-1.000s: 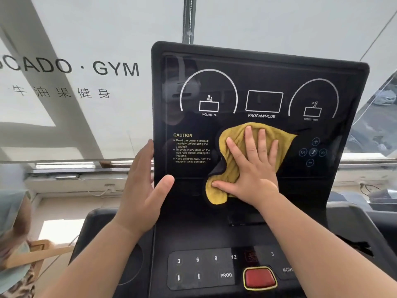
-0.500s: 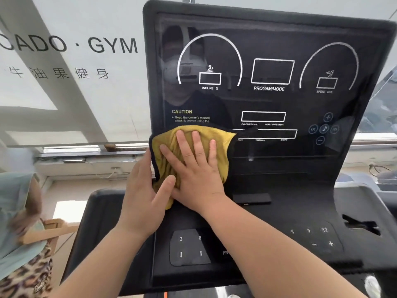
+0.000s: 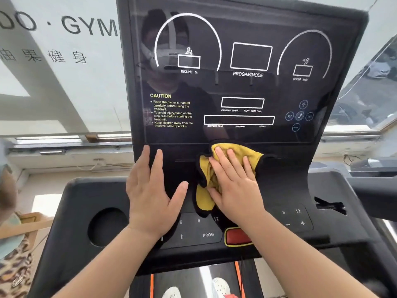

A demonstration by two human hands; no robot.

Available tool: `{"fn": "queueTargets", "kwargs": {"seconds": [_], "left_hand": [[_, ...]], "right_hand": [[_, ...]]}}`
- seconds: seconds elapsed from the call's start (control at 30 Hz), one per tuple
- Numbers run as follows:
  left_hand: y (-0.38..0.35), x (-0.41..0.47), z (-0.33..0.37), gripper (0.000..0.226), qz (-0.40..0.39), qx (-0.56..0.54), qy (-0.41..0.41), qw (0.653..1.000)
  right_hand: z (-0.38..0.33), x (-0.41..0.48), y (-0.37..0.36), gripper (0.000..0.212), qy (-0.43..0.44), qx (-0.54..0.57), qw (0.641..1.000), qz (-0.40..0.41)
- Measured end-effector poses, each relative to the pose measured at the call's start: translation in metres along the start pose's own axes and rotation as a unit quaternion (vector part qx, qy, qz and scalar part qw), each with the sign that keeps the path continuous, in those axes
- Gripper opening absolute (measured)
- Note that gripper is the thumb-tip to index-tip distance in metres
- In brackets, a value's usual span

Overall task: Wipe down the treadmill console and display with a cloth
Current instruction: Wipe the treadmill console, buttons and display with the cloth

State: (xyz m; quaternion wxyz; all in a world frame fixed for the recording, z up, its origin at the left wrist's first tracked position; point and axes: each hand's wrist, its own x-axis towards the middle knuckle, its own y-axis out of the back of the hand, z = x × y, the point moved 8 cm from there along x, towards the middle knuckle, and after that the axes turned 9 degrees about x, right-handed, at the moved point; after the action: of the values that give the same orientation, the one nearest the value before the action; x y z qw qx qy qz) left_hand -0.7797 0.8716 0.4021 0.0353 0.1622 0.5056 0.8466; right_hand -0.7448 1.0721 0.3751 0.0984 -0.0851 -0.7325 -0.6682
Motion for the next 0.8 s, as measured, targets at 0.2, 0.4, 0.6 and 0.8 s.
{"fn": "queueTargets", "kwargs": {"seconds": [0.2,0.4,0.6,0.8], "left_hand": [[-0.014,-0.007,0.000,0.084,-0.001,0.032,-0.005,0.999],[-0.029,-0.004,0.003,0.082,-0.016,0.088,-0.027,0.996],[-0.040,-0.006,0.005,0.084,-0.015,0.111,-0.011,0.994],[-0.040,-0.005,0.021,0.089,-0.019,0.117,0.011,0.993]], "right_hand": [[-0.054,0.009,-0.007,0.082,0.029,0.050,0.998,-0.032],[-0.057,0.010,-0.006,0.073,0.065,0.059,0.996,-0.030],[0.046,-0.018,0.008,0.073,-0.023,0.039,0.999,0.008],[0.084,-0.030,0.015,0.072,-0.147,0.075,0.986,0.020]]}}
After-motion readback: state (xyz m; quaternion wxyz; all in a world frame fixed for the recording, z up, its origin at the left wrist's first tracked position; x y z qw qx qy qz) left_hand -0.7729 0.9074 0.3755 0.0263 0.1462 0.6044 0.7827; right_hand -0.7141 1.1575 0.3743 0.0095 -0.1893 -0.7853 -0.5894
